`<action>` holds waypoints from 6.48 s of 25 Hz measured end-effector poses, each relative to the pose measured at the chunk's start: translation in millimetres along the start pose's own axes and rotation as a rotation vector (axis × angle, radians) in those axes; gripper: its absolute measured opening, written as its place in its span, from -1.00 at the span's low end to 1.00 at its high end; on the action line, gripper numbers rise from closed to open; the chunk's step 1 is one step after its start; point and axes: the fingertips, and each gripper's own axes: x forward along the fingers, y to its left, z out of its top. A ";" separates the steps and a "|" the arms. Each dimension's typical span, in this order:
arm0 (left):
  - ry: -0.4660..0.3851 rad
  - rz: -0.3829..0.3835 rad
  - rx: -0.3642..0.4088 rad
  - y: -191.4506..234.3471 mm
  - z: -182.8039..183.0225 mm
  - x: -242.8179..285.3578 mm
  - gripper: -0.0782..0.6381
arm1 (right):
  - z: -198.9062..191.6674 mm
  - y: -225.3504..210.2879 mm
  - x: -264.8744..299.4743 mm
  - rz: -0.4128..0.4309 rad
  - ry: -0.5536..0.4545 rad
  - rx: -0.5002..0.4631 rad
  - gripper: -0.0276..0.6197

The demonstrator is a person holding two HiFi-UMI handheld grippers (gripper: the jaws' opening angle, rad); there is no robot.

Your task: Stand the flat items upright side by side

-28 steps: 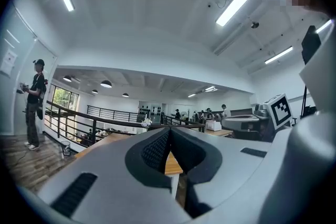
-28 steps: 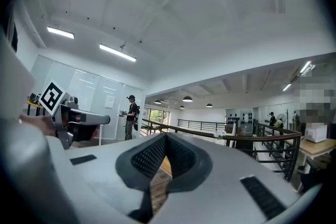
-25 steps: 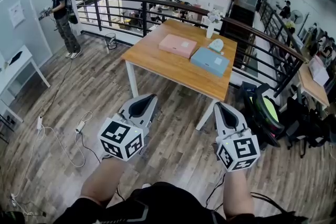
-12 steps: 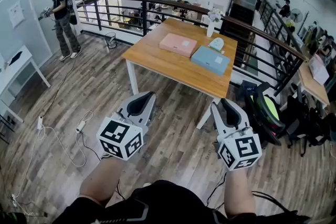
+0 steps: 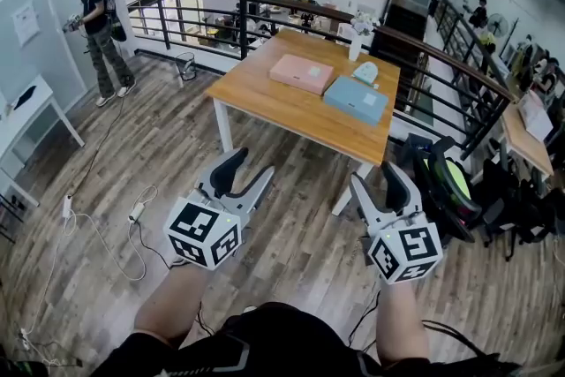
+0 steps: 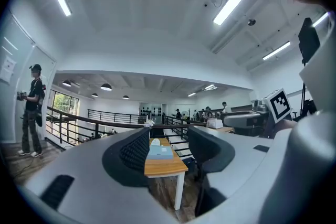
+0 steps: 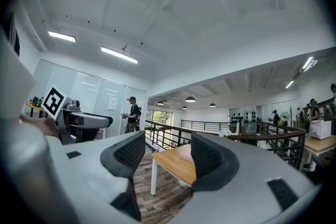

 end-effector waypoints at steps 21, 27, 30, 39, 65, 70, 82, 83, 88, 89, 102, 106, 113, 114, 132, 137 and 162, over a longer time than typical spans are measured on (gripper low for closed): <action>-0.029 -0.012 0.002 63.9 -13.2 -22.5 0.08 | -10.7 38.2 40.2 -0.068 0.044 -0.018 0.15; -0.047 -0.032 -0.040 84.4 -13.0 -11.6 0.08 | -19.2 40.4 71.8 -0.051 0.072 -0.033 0.15; -0.040 -0.021 -0.007 99.3 -11.8 -0.1 0.09 | -20.0 35.3 97.3 -0.028 0.063 -0.025 0.15; 0.005 0.040 0.023 160.2 -13.3 79.0 0.09 | -33.7 -13.4 206.7 0.072 0.031 0.008 0.15; 0.139 -0.017 0.044 214.9 -32.9 328.9 0.09 | -74.9 -165.3 375.9 0.161 0.057 0.004 0.15; 0.127 -0.049 0.036 253.3 -39.0 352.4 0.09 | -84.5 -167.3 408.1 0.118 0.085 0.003 0.15; 0.072 -0.213 0.081 407.0 -31.6 412.8 0.09 | -92.0 -175.3 534.0 -0.129 0.140 0.027 0.15; 0.072 -0.219 0.076 421.4 -31.7 418.0 0.09 | -92.9 -174.7 545.3 -0.140 0.149 0.021 0.15; 0.085 -0.253 0.032 478.1 -43.0 441.7 0.09 | -100.1 -176.1 580.5 -0.234 0.170 0.054 0.15; 0.087 -0.266 0.026 485.3 -45.9 445.8 0.09 | -102.3 -176.7 583.5 -0.256 0.181 0.057 0.15; 0.155 -0.337 -0.037 522.1 -73.9 533.3 0.09 | -133.2 -226.6 628.2 -0.333 0.254 0.081 0.15; 0.191 -0.301 0.008 519.8 -80.8 570.3 0.09 | -147.4 -257.6 644.2 -0.303 0.259 0.059 0.15; 0.239 -0.262 0.035 506.1 -93.0 633.1 0.09 | -185.2 -323.2 660.0 -0.276 0.292 0.086 0.17; 0.251 -0.246 0.035 506.6 -97.7 640.1 0.09 | -189.7 -329.9 662.3 -0.264 0.294 0.093 0.17; 0.492 -0.183 0.009 574.2 -230.3 693.6 0.09 | -336.0 -346.1 716.0 -0.182 0.565 0.153 0.17; 0.582 -0.258 0.016 575.6 -280.0 692.1 0.09 | -381.2 -335.5 710.5 -0.179 0.695 0.175 0.17; 0.942 -0.429 0.196 549.7 -439.0 685.5 0.09 | -503.6 -322.1 697.6 -0.107 1.076 0.084 0.18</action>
